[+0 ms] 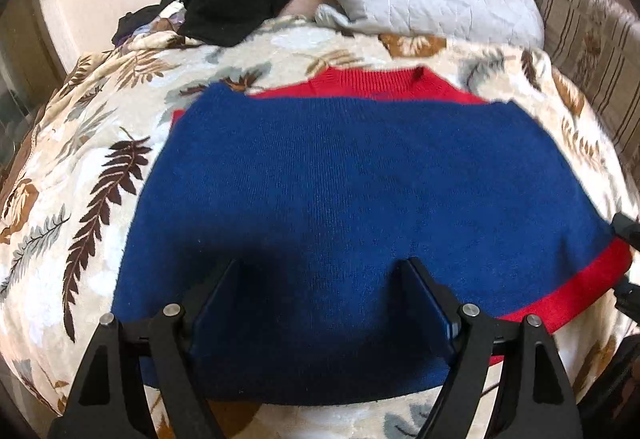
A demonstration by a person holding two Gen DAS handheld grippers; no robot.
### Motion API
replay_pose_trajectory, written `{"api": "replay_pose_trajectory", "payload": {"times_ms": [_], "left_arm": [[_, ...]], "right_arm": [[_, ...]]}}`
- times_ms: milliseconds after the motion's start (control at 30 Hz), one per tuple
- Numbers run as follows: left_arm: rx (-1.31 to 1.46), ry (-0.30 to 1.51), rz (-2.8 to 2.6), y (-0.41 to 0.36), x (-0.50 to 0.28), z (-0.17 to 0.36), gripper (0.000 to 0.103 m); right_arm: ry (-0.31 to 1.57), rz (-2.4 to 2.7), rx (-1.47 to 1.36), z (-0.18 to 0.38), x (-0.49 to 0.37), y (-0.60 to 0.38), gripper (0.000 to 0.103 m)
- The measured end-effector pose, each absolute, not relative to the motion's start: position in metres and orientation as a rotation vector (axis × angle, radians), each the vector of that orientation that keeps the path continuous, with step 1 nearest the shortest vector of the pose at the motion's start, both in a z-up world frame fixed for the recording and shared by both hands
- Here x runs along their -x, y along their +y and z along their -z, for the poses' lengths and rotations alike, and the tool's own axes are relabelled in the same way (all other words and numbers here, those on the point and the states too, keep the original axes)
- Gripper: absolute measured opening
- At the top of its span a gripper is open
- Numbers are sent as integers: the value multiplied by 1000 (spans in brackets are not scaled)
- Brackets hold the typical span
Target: Fold small clothes
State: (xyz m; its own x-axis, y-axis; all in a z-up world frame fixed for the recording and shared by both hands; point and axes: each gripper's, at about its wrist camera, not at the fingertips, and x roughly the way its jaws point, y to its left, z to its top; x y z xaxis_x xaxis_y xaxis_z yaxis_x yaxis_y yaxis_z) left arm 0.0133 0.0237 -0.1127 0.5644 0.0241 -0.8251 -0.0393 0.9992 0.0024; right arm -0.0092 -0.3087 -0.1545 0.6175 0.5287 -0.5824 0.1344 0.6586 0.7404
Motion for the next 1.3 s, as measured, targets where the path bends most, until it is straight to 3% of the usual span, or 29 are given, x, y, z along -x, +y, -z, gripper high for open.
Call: {"api": "replay_pose_trajectory", "payload": {"times_ms": [167, 300, 467, 500, 533, 567, 733, 800, 867, 900, 967, 1000, 1033, 1067, 1300], "left_arm": [[91, 920, -48, 50, 0, 101, 83], [278, 899, -171, 121, 34, 105, 83], [500, 974, -269, 173, 47, 137, 83], [489, 968, -268, 171, 45, 137, 81], [465, 972, -260, 169, 42, 136, 42], [433, 997, -215, 162, 34, 136, 14], [396, 910, -179, 149, 47, 84, 9], [380, 941, -183, 147, 53, 87, 9], [357, 1065, -236, 151, 44, 130, 15], [390, 1060, -225, 157, 45, 142, 18], [393, 1001, -243, 158, 54, 125, 37], [367, 970, -277, 156, 56, 113, 56], [338, 929, -299, 151, 58, 102, 67], [306, 892, -311, 147, 58, 93, 68], [142, 864, -197, 85, 18, 79, 70]], "right_arm": [[934, -247, -894, 174, 7, -317, 72], [930, -260, -913, 176, 7, -324, 71], [943, -261, -908, 179, 6, -322, 56], [952, -265, -904, 178, 6, -321, 43], [965, -269, -892, 178, 4, -320, 23], [988, -273, -853, 177, 1, -317, 12], [903, -276, -728, 121, 12, -314, 10], [934, -227, -709, 133, 12, -318, 10], [1086, -221, -767, 179, 3, -321, 14], [1072, -241, -856, 191, 6, -328, 15], [1014, -267, -909, 186, 15, -335, 23], [983, -281, -900, 180, 18, -336, 43], [955, -296, -910, 176, 18, -336, 74], [937, -315, -922, 173, 18, -335, 79], [934, -326, -903, 173, 1, -313, 80]]}}
